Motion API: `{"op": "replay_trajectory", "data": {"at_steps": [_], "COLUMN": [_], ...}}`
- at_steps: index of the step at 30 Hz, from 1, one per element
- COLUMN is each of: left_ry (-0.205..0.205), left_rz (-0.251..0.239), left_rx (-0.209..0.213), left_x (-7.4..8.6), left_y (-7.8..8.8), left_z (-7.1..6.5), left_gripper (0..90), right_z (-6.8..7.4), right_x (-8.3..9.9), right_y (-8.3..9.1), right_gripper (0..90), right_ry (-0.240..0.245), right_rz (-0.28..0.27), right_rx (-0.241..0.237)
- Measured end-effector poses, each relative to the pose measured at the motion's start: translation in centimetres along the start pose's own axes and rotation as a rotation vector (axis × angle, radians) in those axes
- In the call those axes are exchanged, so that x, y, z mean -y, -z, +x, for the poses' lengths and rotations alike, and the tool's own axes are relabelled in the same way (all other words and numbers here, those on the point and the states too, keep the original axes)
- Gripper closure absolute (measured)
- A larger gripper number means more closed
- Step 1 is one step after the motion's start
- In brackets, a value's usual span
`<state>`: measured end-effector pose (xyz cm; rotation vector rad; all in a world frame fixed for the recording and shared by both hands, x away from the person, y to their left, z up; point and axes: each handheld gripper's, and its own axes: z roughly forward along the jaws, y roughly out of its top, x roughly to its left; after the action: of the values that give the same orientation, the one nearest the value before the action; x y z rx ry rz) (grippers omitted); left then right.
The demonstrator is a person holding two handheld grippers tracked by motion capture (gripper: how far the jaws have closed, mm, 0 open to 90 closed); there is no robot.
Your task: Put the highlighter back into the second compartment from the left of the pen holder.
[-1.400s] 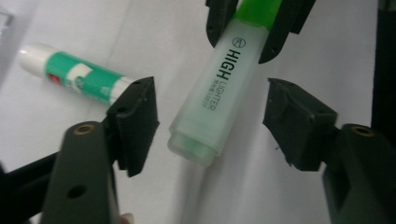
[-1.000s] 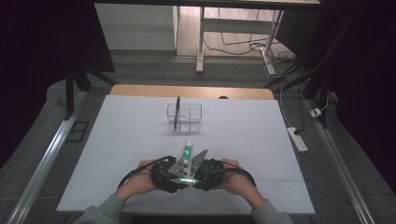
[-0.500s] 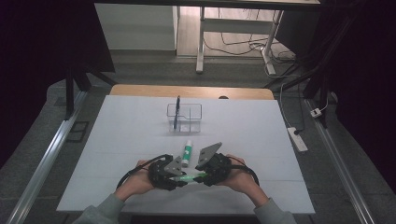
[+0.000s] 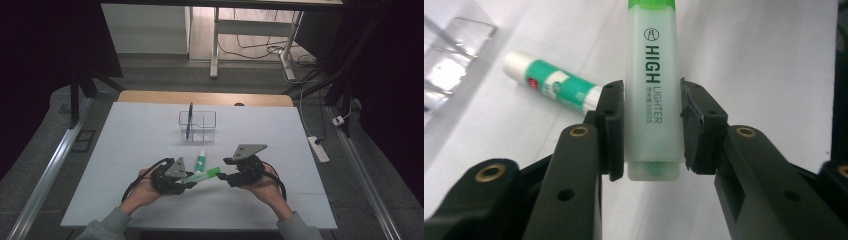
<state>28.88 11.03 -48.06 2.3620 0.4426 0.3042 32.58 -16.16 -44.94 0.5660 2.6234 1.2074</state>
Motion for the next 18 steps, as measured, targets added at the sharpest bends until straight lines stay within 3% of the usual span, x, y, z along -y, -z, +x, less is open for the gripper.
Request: {"op": "replay_trajectory", "data": {"at_steps": [6, 18], "left_ry": [0.042, 0.093], "left_rz": [-0.047, -0.128], "left_rx": [-0.024, -0.087], "left_x": [0.3, 0.8], "left_y": [0.5, 1.2], "left_z": [0.4, 0.7], "left_gripper": [65.0, 65.1], "right_z": [-0.6, -1.1], "right_x": [0.4, 1.5], "right_y": [1.1, 1.6], "right_gripper": [40.5, 38.0], "right_ry": [-0.051, -0.128], "right_rz": [-0.064, -0.124], "right_rx": [0.045, 0.062]}}
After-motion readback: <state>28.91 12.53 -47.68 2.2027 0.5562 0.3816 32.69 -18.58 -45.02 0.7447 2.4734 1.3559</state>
